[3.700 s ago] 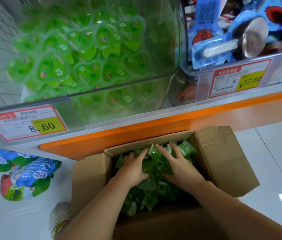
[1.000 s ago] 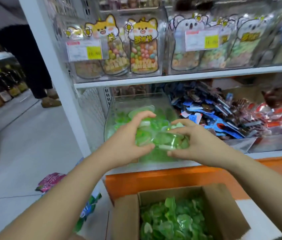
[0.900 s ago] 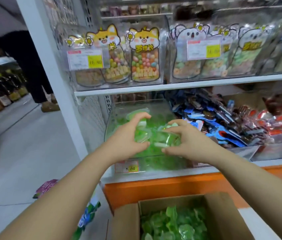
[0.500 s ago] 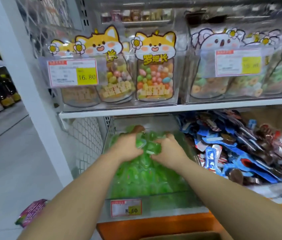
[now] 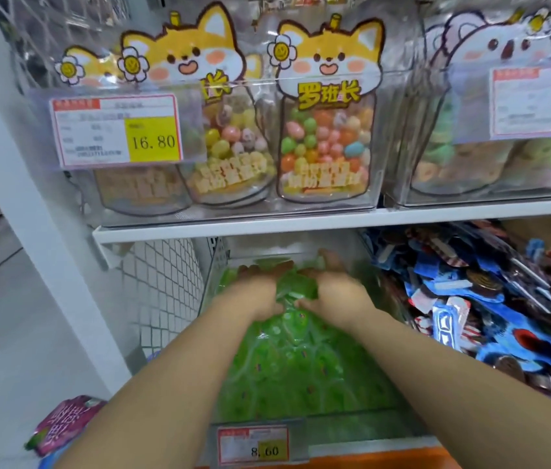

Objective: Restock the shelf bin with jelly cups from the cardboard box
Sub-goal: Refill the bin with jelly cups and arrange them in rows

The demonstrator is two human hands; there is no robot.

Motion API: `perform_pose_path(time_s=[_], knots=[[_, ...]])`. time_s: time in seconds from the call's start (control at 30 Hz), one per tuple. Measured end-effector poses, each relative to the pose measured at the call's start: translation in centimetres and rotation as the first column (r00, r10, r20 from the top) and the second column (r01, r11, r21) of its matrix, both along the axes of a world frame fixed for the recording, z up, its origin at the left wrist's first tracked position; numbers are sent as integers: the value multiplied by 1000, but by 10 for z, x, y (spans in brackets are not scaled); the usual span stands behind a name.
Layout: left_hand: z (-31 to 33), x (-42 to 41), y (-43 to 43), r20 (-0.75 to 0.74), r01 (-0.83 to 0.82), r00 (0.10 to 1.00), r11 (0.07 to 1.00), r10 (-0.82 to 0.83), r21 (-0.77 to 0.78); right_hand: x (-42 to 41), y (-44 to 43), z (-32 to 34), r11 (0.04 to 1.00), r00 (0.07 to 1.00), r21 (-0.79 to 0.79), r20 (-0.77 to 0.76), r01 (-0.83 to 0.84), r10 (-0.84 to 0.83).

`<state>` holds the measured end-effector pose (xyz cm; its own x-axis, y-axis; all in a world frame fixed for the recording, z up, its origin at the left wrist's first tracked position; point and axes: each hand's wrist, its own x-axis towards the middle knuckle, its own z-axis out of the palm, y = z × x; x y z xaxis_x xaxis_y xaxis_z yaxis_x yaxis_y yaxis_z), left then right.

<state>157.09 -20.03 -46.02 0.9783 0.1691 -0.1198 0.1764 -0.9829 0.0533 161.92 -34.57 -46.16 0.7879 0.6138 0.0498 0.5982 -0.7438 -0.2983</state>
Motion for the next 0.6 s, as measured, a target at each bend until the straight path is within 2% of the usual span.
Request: perform_pose_path(time_s=[0.1,0.23,0.33,0.5,0.6], knots=[[6,0,-1,-2,21,1000,1000,-21,-10,-1,0,4,999,1000,-39,0,8,-8],[20,-4,-1,-68,-28,997,998,24,-62,-3,0,9,998,1000,-61,-6,1,-2],[25,-9,-4,-43,-50,998,996,47,-68,-8,-1,11,999,1000,-45,13,9,-9],[20,-18,-3,130,9,992,995,4,-98,-17,-8,13,1000,986,-28,165,-4,8],[33,-37,-14,283,58,959,980,-3,-189,-27,-17,18,995,967,55,246,-78,62]])
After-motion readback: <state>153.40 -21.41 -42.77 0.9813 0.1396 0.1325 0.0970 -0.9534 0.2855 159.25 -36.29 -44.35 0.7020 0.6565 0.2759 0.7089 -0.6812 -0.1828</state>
